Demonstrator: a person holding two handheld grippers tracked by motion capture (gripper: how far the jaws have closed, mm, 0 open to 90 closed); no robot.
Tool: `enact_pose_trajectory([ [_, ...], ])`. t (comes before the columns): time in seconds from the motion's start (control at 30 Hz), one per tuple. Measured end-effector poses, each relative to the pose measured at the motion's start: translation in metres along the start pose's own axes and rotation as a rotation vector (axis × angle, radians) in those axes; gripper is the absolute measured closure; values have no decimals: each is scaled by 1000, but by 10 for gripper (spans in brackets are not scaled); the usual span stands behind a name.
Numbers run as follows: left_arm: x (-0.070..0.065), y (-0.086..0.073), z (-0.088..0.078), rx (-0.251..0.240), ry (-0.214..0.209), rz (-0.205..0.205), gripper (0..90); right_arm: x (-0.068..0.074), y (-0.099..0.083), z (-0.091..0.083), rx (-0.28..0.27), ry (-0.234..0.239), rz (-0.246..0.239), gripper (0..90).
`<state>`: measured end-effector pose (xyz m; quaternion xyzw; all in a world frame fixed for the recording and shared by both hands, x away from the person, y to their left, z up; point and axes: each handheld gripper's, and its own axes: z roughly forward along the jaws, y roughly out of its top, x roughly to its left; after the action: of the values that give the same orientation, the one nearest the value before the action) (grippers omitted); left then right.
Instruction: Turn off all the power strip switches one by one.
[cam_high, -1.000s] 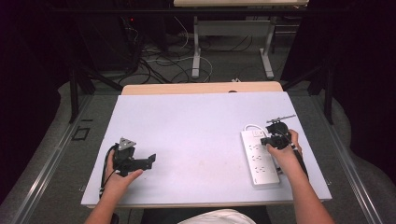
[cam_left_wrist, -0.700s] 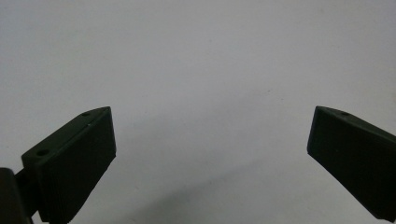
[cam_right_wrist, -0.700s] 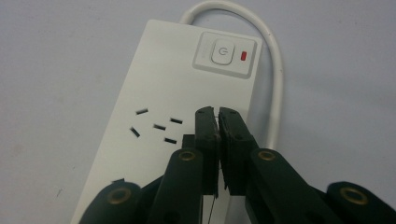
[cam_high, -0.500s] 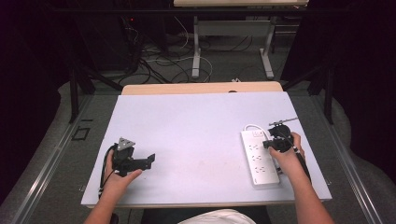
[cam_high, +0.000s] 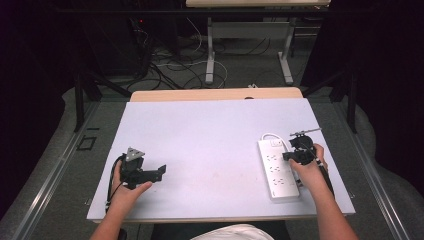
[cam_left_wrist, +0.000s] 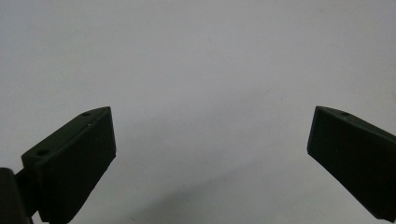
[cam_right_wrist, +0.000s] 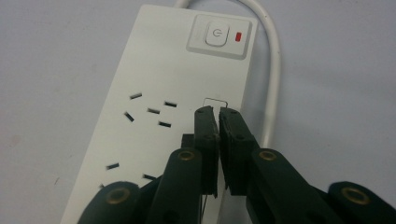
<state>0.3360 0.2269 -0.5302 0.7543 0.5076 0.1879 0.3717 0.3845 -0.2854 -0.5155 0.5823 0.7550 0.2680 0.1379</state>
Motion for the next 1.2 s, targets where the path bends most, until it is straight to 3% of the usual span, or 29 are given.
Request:
enact_pose_trajectory([
  [0.6,0,0,0,8,-2,1,10,-2,-1,0,-4,22,21,873],
  [0.9,-1,0,1,-4,2,-3,10,-3,-2,2,1,16,1,890],
  [0.93,0,0,0,3,2,7,10,-4,-3,2,2,25,20,890],
  [1.2,0,0,1,3,2,7,10,-5,-4,2,-11,30,23,886],
])
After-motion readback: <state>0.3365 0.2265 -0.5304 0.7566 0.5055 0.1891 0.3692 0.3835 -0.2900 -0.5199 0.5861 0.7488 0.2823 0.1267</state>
